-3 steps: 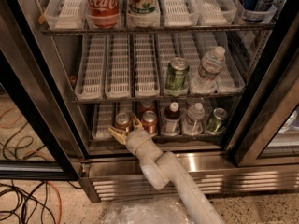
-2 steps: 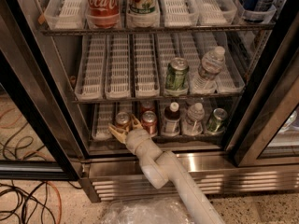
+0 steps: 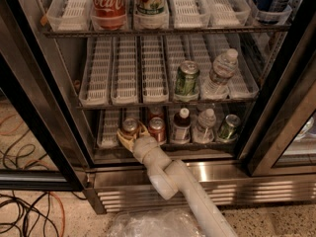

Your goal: Pick orange can from bottom shelf of fridge

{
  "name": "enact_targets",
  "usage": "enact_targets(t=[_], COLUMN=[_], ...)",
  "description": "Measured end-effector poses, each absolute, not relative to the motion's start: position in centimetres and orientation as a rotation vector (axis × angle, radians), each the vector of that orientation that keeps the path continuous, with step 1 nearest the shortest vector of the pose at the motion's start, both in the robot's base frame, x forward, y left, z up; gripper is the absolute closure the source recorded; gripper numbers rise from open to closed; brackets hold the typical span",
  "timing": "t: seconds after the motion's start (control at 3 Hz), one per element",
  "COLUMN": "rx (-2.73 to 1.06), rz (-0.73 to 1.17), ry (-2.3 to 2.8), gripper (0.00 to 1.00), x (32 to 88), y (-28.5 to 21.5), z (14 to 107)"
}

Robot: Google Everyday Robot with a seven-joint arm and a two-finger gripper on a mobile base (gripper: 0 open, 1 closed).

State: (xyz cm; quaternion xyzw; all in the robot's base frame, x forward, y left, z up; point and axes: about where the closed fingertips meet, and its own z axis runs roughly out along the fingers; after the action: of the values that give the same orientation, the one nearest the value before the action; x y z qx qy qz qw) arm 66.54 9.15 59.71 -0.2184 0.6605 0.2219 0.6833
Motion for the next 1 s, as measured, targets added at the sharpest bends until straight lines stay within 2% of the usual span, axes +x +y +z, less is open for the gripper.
enact_targets(t=[0.33,1.0], rx=[-0.49,-0.492], rz=[0.498,0.496], ry=[1.481,1.472], gripper=[1.0,1.0], x=[66.54,66.38], y=[9.15,9.32], z=[59.71,60.1])
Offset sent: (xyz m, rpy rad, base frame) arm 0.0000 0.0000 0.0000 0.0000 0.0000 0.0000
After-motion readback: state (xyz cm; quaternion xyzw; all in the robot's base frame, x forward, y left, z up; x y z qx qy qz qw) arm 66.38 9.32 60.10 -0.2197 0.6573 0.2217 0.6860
